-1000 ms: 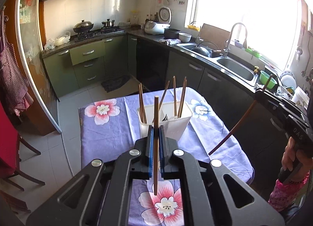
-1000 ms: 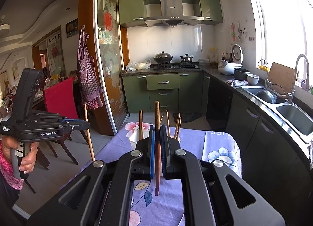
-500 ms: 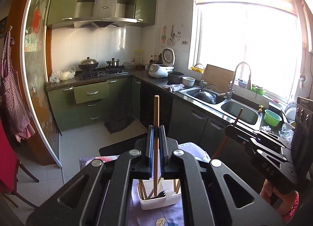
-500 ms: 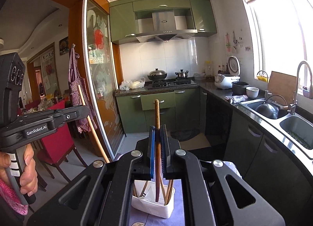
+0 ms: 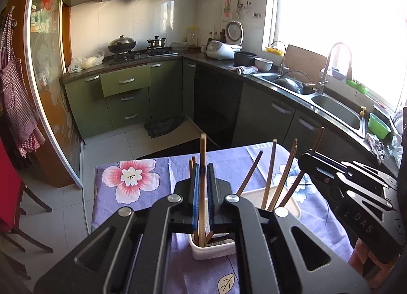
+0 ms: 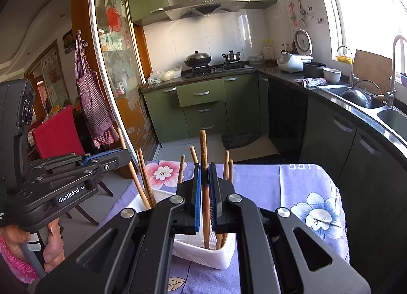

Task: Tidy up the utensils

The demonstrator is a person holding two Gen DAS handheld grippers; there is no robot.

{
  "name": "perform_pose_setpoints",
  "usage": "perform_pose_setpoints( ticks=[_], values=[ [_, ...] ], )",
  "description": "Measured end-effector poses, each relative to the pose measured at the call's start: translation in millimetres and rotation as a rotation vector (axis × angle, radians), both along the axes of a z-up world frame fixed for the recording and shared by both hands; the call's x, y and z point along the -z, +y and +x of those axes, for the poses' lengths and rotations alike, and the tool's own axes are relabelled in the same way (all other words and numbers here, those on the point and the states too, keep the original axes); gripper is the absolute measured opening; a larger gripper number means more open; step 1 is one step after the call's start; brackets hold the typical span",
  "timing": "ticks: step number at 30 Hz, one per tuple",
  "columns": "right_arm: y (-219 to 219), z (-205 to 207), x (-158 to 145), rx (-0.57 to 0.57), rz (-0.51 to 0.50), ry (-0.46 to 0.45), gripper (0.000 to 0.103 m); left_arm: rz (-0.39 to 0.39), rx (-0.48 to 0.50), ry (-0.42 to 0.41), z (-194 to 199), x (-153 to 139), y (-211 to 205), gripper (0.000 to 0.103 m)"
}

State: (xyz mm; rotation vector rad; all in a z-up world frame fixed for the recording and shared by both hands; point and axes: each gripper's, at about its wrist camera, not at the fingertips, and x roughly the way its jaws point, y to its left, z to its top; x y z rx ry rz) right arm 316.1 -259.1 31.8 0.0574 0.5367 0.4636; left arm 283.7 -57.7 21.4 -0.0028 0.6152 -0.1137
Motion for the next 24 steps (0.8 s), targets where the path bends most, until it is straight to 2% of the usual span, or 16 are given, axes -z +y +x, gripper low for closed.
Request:
perform_pose_setpoints(
  ticks=[1, 2, 3, 4, 7, 8, 9, 11, 13, 14, 18, 21, 24],
  values=[
    [3, -2, 8, 0.002, -0.012, 0.008, 0.007, 0.003, 0.002, 0.007, 1, 7, 0, 0.011],
    [6, -1, 15, 0.003, -0.022, 0.017, 0.008, -0.001, 0.003, 0.01, 1, 12, 0, 0.026],
    [7, -2, 22, 0.002, -0.022, 0.026, 0.014, -0.005, 0.002, 0.007, 0, 17, -1, 0.045],
    [7, -6, 27, 0.007, -0.025, 0.028, 0.016, -0.005, -0.003, -0.005, -3, 21, -2, 0.049],
    [3, -29, 25, 0.034, -0.031, -0.021, 0.017, 0.016, -0.008, -0.069, -20, 21, -5, 0.051],
    [-1, -41, 21, 0.043, -0.029, -0.049, 0.023, 0.022, -0.015, -0.097, -29, 18, -4, 0.056],
    [-6, -56, 16, 0.057, -0.025, -0.082, 0.034, 0.016, -0.02, -0.121, -39, 14, -3, 0.063],
    [-16, -89, 4, 0.083, -0.011, -0.15, 0.043, -0.018, -0.026, -0.169, -64, 5, 2, 0.072],
    [-29, -125, -3, 0.113, 0.003, -0.212, 0.051, -0.008, -0.041, -0.233, -96, -2, 5, 0.086],
    [-36, -145, -5, 0.137, 0.009, -0.24, 0.06, 0.004, -0.051, -0.268, -114, -3, 5, 0.092],
    [-56, -216, 8, 0.21, 0.028, -0.309, 0.081, 0.047, -0.081, -0.359, -183, 4, 4, 0.096],
    [-63, -264, 23, 0.261, 0.019, -0.343, 0.095, 0.051, -0.078, -0.339, -220, 17, 1, 0.096],
    [-63, -308, 32, 0.284, 0.006, -0.389, 0.098, 0.035, -0.091, -0.311, -249, 25, 3, 0.096]
  ],
)
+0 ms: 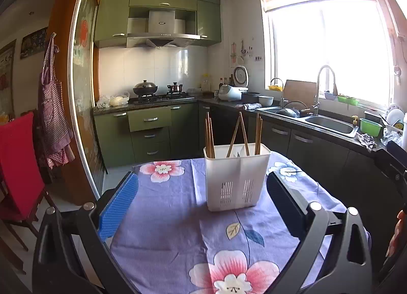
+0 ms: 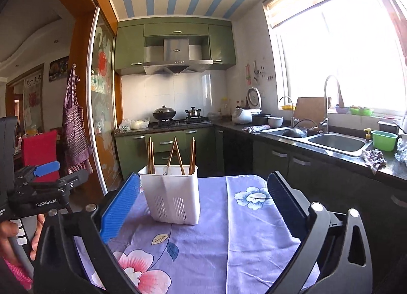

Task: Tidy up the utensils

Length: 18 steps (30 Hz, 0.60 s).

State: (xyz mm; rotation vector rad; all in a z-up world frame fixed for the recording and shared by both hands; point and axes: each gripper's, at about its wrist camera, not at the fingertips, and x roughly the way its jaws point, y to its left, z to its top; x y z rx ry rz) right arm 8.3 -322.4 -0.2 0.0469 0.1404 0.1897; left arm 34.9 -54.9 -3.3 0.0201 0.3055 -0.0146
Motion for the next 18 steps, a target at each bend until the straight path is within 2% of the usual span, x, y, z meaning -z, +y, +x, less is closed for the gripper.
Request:
perform_pose_setpoints(
  ticks=[4, 6, 14, 18],
  values=[
    [6, -47, 8, 0.003, -0.036, -0.049, 0.098, -0.022, -0.033, 0.005, -30, 1, 2, 0.096],
    [6, -58, 9, 0.001, -0.029, -0.061, 0.098, -0.038, -0.041, -0.002, -42, 0, 5, 0.096],
    [-9, -51, 2, 0.038, 0.038, -0.042, 0.098, -0.03, -0.046, -0.006, -60, -6, 3, 0.096],
    [-11, -48, -1, 0.051, 0.034, -0.03, 0.098, -0.049, -0.048, -0.003, -64, -8, 8, 0.096]
  ],
)
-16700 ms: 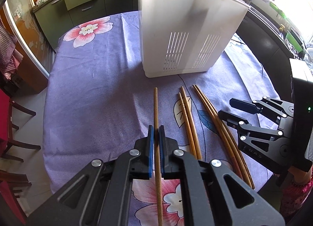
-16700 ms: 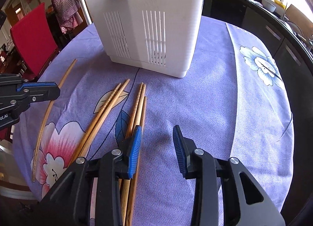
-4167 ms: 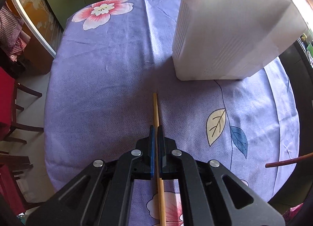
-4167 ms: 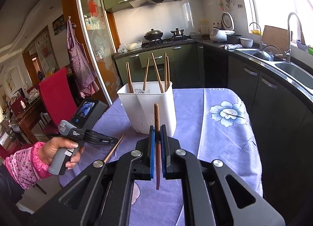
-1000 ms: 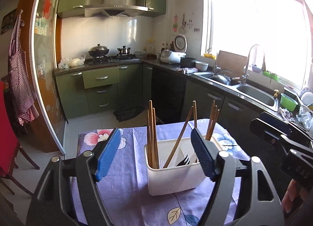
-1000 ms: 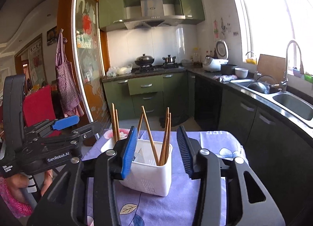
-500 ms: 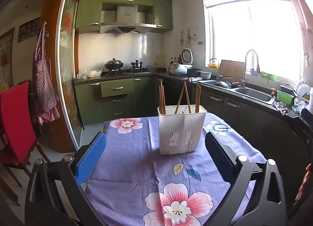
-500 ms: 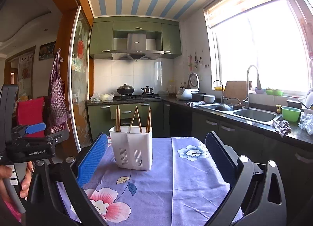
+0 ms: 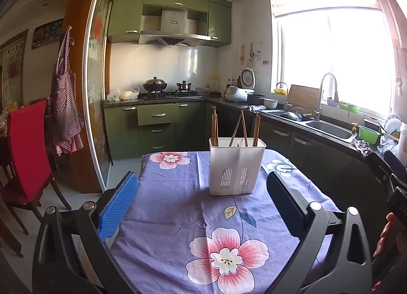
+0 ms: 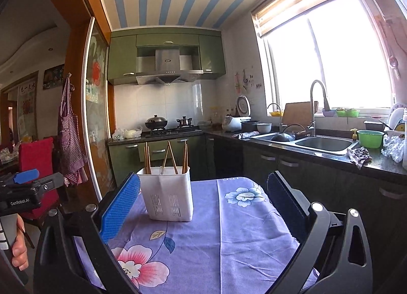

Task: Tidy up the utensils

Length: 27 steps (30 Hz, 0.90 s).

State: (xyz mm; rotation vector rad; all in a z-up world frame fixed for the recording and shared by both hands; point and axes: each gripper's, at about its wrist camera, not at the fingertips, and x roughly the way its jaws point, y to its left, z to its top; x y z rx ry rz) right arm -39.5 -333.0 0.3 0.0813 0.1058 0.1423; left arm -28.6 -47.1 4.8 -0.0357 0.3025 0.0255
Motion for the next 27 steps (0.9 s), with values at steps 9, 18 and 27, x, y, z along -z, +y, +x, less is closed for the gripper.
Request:
perform_pose_setpoints(
  ticks=[9, 18, 27],
  values=[
    [12, 10, 0, -0.01, -0.03, 0.036, 0.098, -0.02, -0.001, 0.014, -1, 2, 7, 0.096],
    [16, 11, 0, -0.02, -0.038, 0.041, 0.098, -0.044, -0.007, 0.025, 0, 3, 12, 0.096],
    [16, 13, 1, -0.022, -0.036, 0.043, 0.098, -0.04, -0.006, 0.022, -3, 2, 10, 0.096]
  ],
)
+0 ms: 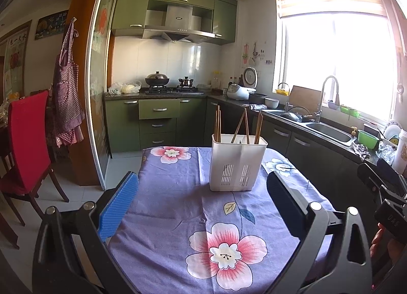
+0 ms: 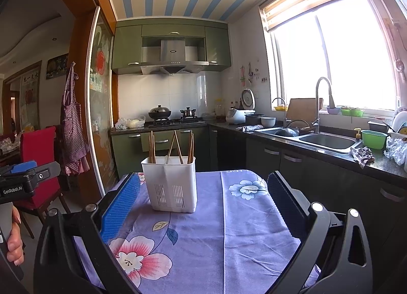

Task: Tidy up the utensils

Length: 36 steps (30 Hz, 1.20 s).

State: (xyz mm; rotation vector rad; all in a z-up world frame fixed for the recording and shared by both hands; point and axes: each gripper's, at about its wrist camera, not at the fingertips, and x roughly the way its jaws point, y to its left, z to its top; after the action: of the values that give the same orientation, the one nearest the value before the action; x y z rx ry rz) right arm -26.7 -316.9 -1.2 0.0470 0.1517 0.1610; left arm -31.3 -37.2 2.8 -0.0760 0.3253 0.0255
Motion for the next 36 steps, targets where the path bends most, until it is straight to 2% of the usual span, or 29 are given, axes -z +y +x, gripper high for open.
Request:
perform_pose_setpoints(
  ticks=[7, 36],
  values=[
    [-2.1, -0.1, 1.6, -0.006, 0.003, -0.002, 0.098, -0.022, 0.0, 0.005, -1.3, -2.3, 2.8, 0.096],
    [-5.5, -0.5, 2.8, -0.015, -0.001, 0.003, 0.098, -0.016, -0.003, 0.001, -5.5, -2.9, -0.3, 0.096]
  ],
)
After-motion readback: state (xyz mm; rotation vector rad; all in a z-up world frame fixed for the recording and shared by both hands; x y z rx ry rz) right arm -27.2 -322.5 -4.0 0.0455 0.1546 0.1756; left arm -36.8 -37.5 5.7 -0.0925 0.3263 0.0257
